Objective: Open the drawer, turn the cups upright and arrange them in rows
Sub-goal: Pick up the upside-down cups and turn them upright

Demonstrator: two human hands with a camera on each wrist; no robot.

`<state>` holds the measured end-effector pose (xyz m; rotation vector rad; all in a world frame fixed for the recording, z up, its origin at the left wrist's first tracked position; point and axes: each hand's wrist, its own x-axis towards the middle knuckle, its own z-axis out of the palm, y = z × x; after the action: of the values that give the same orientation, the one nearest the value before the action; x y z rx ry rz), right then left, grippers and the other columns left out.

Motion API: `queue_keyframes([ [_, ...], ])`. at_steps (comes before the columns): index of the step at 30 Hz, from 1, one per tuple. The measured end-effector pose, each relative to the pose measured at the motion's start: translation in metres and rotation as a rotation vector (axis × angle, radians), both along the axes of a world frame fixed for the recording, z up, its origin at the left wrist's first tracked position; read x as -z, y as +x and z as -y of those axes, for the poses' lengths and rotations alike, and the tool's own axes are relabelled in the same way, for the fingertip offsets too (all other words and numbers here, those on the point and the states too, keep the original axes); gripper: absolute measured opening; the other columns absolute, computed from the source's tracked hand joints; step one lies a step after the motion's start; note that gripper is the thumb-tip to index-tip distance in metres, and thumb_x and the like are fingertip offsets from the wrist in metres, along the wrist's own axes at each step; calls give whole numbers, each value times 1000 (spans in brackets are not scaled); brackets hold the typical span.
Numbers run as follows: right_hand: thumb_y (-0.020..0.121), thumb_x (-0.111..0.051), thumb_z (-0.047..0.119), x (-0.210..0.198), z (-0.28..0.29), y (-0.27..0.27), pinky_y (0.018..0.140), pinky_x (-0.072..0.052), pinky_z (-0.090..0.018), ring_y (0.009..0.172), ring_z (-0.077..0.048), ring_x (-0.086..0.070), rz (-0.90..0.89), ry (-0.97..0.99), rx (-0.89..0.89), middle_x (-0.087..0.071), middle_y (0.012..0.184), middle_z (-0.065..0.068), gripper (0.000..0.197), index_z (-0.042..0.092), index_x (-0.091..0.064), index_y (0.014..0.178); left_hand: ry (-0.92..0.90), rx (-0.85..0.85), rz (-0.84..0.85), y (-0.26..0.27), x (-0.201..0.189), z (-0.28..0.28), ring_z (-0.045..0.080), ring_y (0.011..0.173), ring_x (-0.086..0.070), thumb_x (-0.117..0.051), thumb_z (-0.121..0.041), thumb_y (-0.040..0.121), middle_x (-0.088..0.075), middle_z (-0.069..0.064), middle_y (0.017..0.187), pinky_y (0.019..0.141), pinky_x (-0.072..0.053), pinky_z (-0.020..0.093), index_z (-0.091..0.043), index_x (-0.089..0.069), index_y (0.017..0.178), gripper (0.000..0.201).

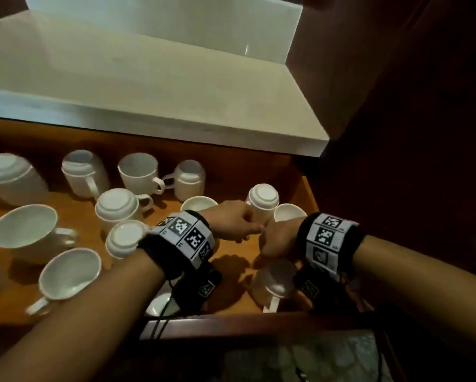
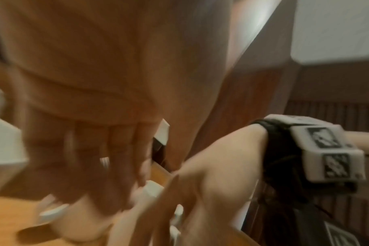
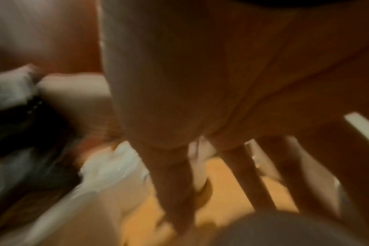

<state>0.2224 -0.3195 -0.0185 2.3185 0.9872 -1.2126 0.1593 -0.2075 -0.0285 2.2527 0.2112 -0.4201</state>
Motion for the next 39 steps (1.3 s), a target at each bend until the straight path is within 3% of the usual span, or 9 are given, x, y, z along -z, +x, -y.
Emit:
queue_keyframes([
  [3, 85, -56, 63, 26, -4, -7, 79, -43, -33, 93, -24, -56, -14, -213, -180, -62, 96, -3, 51, 15, -63, 102, -52, -63, 15, -4, 8, -11, 19, 80, -71, -56, -35, 94, -74, 9, 89, 82, -56, 37, 0, -65, 100, 36],
  [8, 88, -69, 17, 43, -5, -1, 77, -44, -26, 95, -20, -61, -124, -108, -106, -61, 128, -21, 29, 9, -69, 116, -42, -134, 43, -10, 10, -19, 15, 73, -67, -56, -31, 95, -75, 13, 96, 72, -54, 27, -1, -66, 99, 32],
  [10, 86, -69, 32, 36, -5, 3, 65, -46, -26, 73, -14, -58, -175, -72, -78, -64, 114, -26, 16, 18, -77, 90, -42, -135, 47, -12, 7, -19, 14, 73, -66, -56, -32, 95, -75, 12, 97, 66, -52, 22, -3, -65, 98, 30],
  [12, 72, -69, 59, 20, -7, 6, 69, -52, -31, 80, -17, -62, -124, -36, -126, -68, 103, -10, 50, 17, -71, 98, -22, -143, 46, -15, 2, -21, 12, 75, -66, -55, -35, 95, -75, 9, 98, 63, -50, 19, -5, -64, 101, 32],
  [18, 61, -80, 30, 0, 1, 23, 91, -55, -41, 107, -24, -64, -346, 631, 163, -66, 117, -8, 69, 13, -58, 124, 97, -167, 16, -20, -11, -26, 13, 84, -66, -52, -65, 84, -69, -1, 97, 75, -53, 30, -23, -60, 106, 48],
  [23, 62, -87, 6, 19, 9, 22, 62, -48, -13, 90, -8, -58, -265, 745, 178, -54, 105, 6, 72, 17, -43, 118, 53, -161, -23, -21, -13, -25, 15, 106, -61, -56, -71, 76, -60, -3, 120, 93, -53, 37, -26, -45, 133, 74],
  [25, 57, -89, 10, 26, 10, 24, 58, -47, -17, 86, -10, -56, -225, 734, 165, -53, 106, 2, 77, 18, -39, 115, 76, -129, -46, -21, -10, -23, 16, 107, -62, -57, -62, 82, -61, -1, 123, 91, -53, 33, -21, -45, 133, 67],
  [30, 50, -90, 24, 36, 3, 23, 78, -56, -39, 98, -19, -54, -29, 703, -17, -46, 109, -3, 84, 16, -33, 111, 117, -119, 7, -19, -6, -27, 15, 104, -62, -56, -53, 88, -64, -1, 118, 87, -53, 32, -18, -59, 118, 46],
  [39, 56, -89, 39, 49, 3, 18, 97, -47, -36, 122, -20, -41, 29, 605, -197, -30, 134, -2, 113, 18, -20, 143, 7, -225, 134, -18, -6, -34, 16, 92, -70, -59, -40, 91, -72, 2, 99, 82, -56, 33, -15, -66, 107, 31],
])
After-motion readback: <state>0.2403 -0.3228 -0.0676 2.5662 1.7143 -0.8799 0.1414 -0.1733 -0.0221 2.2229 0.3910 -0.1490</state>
